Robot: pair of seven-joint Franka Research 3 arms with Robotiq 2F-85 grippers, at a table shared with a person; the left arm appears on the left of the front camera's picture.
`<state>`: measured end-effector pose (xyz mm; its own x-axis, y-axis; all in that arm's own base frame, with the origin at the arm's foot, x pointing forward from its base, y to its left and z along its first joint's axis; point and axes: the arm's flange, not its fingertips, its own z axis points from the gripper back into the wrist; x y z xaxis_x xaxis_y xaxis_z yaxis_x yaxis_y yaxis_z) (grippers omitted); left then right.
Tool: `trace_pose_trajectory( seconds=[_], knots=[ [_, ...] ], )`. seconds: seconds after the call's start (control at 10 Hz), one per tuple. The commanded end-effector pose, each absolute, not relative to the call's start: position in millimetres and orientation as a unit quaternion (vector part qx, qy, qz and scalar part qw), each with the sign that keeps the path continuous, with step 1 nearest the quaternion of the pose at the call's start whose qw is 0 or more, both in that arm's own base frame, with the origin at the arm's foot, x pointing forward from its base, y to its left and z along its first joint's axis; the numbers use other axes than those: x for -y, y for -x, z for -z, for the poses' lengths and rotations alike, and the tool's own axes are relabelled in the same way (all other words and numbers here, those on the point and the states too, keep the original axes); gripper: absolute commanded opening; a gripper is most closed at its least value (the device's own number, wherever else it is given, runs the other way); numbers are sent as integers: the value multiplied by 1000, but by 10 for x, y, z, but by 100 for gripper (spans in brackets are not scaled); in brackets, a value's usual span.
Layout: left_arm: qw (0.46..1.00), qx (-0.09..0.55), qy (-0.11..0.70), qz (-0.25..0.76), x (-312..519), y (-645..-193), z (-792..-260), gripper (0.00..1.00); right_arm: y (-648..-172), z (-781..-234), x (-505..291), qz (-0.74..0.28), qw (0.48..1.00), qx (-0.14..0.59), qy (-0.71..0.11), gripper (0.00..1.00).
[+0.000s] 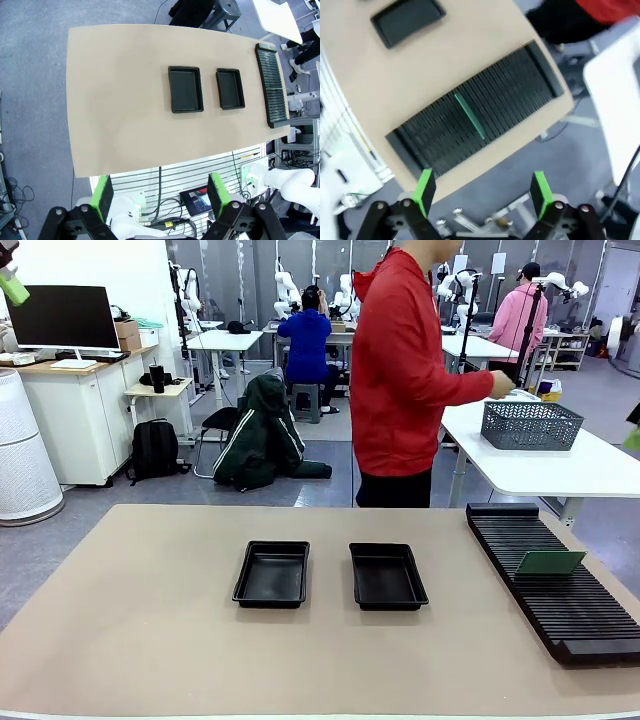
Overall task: Inspect and transfer BCBs to ESD trays.
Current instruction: Pick up the Blank PCB from the PCB Rack and place it in the left ESD tray.
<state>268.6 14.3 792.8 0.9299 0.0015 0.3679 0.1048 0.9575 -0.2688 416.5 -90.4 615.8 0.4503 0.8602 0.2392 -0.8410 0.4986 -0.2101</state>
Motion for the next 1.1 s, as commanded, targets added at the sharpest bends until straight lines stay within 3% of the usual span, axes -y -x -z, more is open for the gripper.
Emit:
trace_pose_trajectory(
  seconds=[0.0,0.1,0.5,1.0],
  knots=[
    [972,187,143,26,-142,-2673,-7914,100,-4277,-5776,948,-572,800,170,61,100],
    [972,187,143,26,-142,-2673,-7914,100,-4370,-5567,940,-632,753,166,74,100],
    [972,187,143,26,-142,-2673,-7914,100,-4680,-4878,792,-713,674,155,120,100],
    [972,187,143,26,-142,-2673,-7914,100,-4832,-4138,703,-720,672,137,106,100]
  ],
)
